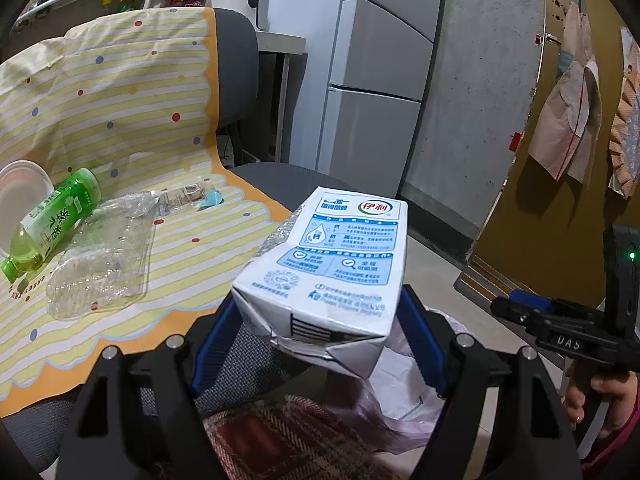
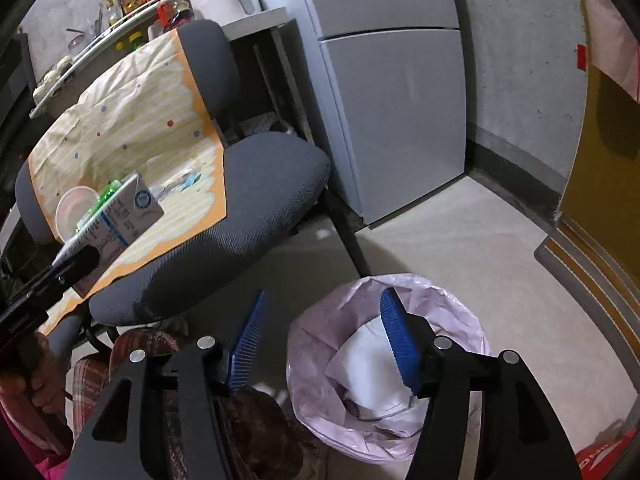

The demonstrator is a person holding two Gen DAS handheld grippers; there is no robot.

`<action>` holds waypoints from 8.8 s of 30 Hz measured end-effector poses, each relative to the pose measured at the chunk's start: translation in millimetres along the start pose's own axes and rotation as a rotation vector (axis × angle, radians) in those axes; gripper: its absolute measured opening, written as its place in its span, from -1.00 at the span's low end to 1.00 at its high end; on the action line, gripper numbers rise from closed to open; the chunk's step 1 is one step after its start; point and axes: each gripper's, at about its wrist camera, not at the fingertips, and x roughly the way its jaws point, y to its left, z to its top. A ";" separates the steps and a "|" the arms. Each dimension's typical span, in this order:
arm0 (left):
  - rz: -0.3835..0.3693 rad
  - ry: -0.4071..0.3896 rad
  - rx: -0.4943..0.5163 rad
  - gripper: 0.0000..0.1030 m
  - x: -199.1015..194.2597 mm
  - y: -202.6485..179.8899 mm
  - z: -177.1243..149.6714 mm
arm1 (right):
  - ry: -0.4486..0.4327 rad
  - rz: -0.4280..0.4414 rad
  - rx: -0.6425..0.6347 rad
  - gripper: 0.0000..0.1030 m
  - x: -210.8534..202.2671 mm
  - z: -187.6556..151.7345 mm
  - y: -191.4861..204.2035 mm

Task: Collect trash
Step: 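Carry the carton and foam block to the trash bag and open both tools, then move both open tools back over the chair, then grasp the crushed clear plastic bottle with the right tool and lift it, then grasp the clear bottle with the left tool while right opens and releases it, then grasp the small wrappers with the right tool while left holds the clear bottle, then carry the bottle and wrappers to the pink trash bin and open both tools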

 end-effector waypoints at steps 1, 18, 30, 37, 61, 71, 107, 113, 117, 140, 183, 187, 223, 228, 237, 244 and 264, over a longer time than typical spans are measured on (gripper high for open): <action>-0.004 0.000 0.000 0.47 -0.2 -0.3 0.1 | -0.010 0.002 0.006 0.16 -1.6 1.5 -1.0; -0.172 0.017 0.169 0.47 27.6 -68.8 -8.8 | -0.215 -0.003 0.070 0.16 -45.1 25.0 -19.3; -0.176 0.093 0.253 0.88 61.8 -96.5 -7.1 | -0.237 -0.020 0.144 0.17 -48.7 25.5 -48.2; -0.078 0.080 0.169 0.88 51.9 -58.2 -8.1 | -0.210 0.006 0.116 0.17 -40.0 26.6 -33.2; 0.347 -0.013 -0.111 0.88 -27.7 111.8 -5.9 | -0.105 0.217 -0.159 0.32 20.8 56.3 119.3; 0.468 0.012 -0.260 0.88 -36.4 190.7 -15.4 | -0.033 0.297 -0.277 0.44 66.0 56.4 186.8; 0.495 0.141 -0.263 0.41 -2.9 253.8 -20.5 | 0.074 0.615 -0.285 -0.57 127.8 62.2 287.0; 0.428 0.063 -0.236 0.43 -33.8 227.6 -21.6 | -0.008 0.629 -0.302 -0.86 92.6 79.6 283.6; 0.360 0.024 -0.168 0.43 -46.6 197.7 -22.6 | -0.023 0.626 -0.311 -0.87 79.3 79.5 285.6; 0.273 -0.020 -0.085 -0.38 -9.7 148.9 -3.5 | -0.054 0.633 -0.332 -0.26 35.8 67.0 254.7; 0.501 -0.043 -0.099 -0.68 18.3 177.3 16.0 | 0.219 0.024 -0.299 -0.66 314.4 195.9 201.8; 0.573 -0.057 -0.121 -0.69 2.2 176.2 9.6 | 0.234 0.002 -0.354 -0.86 286.9 176.3 193.5; 0.684 -0.120 -0.254 -0.75 -33.7 203.7 -7.1 | 0.330 0.028 -0.467 0.04 248.4 141.4 234.3; 0.711 -0.126 -0.241 -0.75 -32.3 197.3 -8.9 | 0.214 0.125 -0.339 0.69 224.0 144.7 219.3; 0.660 -0.128 -0.285 -0.75 -37.6 214.3 -9.7 | 0.251 0.057 -0.070 0.72 296.5 169.8 253.8; 0.635 -0.135 -0.273 -0.75 -38.4 214.3 -11.2 | 0.181 0.119 -0.046 -0.93 285.2 170.0 249.7; 0.446 -0.178 -0.242 -0.80 -50.5 129.2 -2.0 | -0.042 0.326 -0.065 -1.00 78.0 114.8 136.5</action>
